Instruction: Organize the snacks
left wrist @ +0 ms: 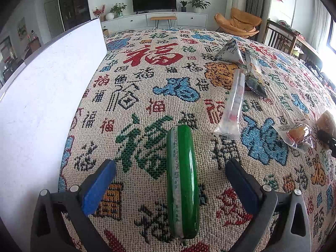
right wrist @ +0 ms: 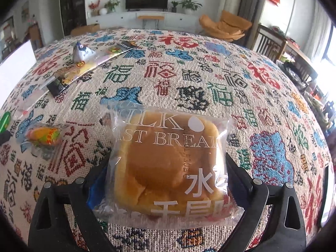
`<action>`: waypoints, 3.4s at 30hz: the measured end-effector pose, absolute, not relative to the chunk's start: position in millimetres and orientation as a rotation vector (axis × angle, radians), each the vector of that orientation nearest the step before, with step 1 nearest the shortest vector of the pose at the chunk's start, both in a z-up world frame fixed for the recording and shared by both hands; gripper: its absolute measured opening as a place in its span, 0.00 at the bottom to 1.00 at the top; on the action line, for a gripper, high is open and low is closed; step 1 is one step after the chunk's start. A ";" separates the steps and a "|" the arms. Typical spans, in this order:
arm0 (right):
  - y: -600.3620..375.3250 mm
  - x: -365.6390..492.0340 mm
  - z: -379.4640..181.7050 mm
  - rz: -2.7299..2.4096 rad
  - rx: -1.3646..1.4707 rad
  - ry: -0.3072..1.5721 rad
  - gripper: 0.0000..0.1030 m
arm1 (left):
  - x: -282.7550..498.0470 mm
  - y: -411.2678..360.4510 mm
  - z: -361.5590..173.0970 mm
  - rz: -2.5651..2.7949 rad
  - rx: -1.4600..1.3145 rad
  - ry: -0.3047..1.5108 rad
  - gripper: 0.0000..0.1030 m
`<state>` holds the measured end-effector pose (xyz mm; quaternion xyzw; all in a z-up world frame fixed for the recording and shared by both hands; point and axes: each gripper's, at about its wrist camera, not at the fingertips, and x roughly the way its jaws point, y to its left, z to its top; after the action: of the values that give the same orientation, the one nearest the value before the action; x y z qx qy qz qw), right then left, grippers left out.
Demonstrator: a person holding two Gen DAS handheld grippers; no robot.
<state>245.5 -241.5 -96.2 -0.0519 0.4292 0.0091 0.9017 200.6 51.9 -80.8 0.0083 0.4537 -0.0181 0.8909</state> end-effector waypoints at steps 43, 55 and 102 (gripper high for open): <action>-265.0 212.1 -60.9 0.068 0.192 0.902 0.75 | 165.4 70.6 -52.5 -0.176 -0.234 0.952 0.21; -7.2 182.5 110.6 0.785 0.175 0.737 0.75 | 54.9 226.0 95.1 -0.031 -0.447 0.626 0.22; -236.3 220.8 -104.2 0.002 0.014 0.903 0.88 | 178.0 55.7 -62.1 -0.076 -0.072 0.962 0.96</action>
<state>220.8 -236.3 -104.2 0.0067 0.4365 0.0009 0.8997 178.0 55.7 -62.1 -0.0346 0.4627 -0.0363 0.8851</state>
